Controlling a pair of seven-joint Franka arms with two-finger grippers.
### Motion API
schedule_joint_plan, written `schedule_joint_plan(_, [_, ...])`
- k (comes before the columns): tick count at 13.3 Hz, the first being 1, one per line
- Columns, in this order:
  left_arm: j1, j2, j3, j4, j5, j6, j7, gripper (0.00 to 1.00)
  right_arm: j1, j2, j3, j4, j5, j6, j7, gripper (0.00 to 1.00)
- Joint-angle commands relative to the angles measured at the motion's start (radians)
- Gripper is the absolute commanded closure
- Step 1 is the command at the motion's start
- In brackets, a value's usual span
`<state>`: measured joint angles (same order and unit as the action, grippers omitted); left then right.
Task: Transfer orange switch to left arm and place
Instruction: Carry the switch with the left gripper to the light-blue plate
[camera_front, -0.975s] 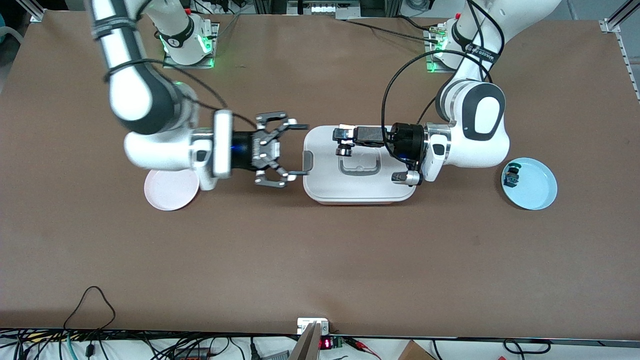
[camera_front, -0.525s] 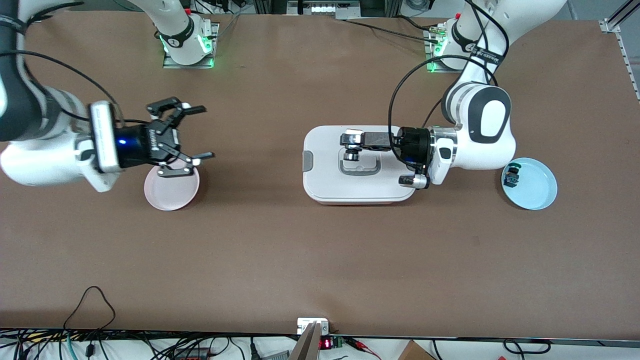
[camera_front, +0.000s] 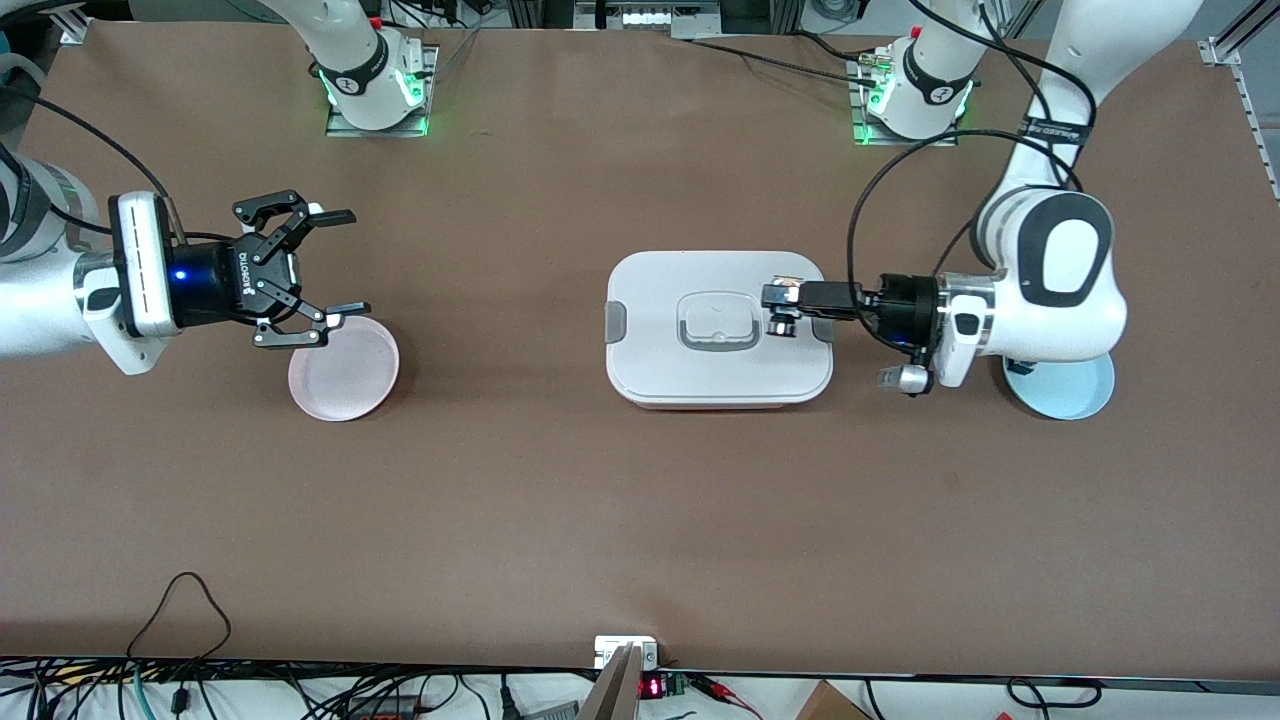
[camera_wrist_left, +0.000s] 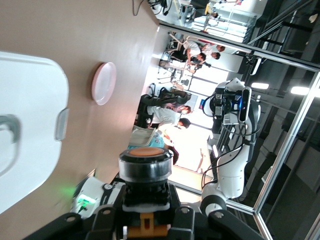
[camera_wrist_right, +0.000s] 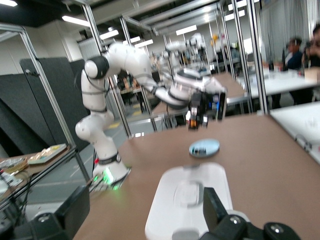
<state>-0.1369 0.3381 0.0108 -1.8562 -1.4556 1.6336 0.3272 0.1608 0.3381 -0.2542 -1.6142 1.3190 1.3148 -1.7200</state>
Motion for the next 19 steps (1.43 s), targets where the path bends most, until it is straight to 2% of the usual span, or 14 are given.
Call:
schedule_joint_plan(1, [-0.003, -0.027, 0.058, -0.008, 0.096, -0.055, -0.016, 1.0, -0.006, -0.086, -0.029, 0.002, -0.194, 0.001, 0.171, 0.0])
schedule_joint_plan(3, [-0.003, -0.037, 0.101, -0.001, 0.193, -0.098, -0.063, 1.0, -0.004, -0.137, -0.065, 0.005, -0.364, 0.001, 0.317, 0.0])
schedule_joint_plan(6, [-0.003, -0.065, 0.162, 0.046, 0.407, -0.132, -0.076, 1.0, -0.004, -0.221, -0.066, 0.004, -0.674, 0.009, 0.536, 0.0])
schedule_joint_plan(9, [-0.003, -0.09, 0.204, 0.087, 0.648, -0.138, -0.073, 1.0, -0.001, -0.257, -0.099, 0.004, -0.846, 0.026, 0.689, 0.0])
schedule_joint_plan(13, [0.025, -0.093, 0.227, 0.117, 0.812, -0.166, 0.04, 1.0, 0.014, -0.335, -0.066, 0.002, -1.165, 0.043, 0.937, 0.0])
schedule_joint_plan(15, [0.026, -0.094, 0.227, 0.12, 0.877, -0.164, 0.116, 1.0, 0.025, -0.358, -0.065, 0.002, -1.254, 0.031, 0.996, 0.0])
schedule_joint_plan(17, [0.049, -0.094, 0.227, 0.14, 0.947, -0.164, 0.203, 1.0, 0.037, -0.373, -0.045, 0.002, -1.326, -0.015, 1.147, 0.0])
schedule_joint_plan(19, [0.057, -0.096, 0.227, 0.146, 1.01, -0.161, 0.315, 1.0, 0.037, -0.387, -0.031, 0.004, -1.363, -0.017, 1.177, 0.0])
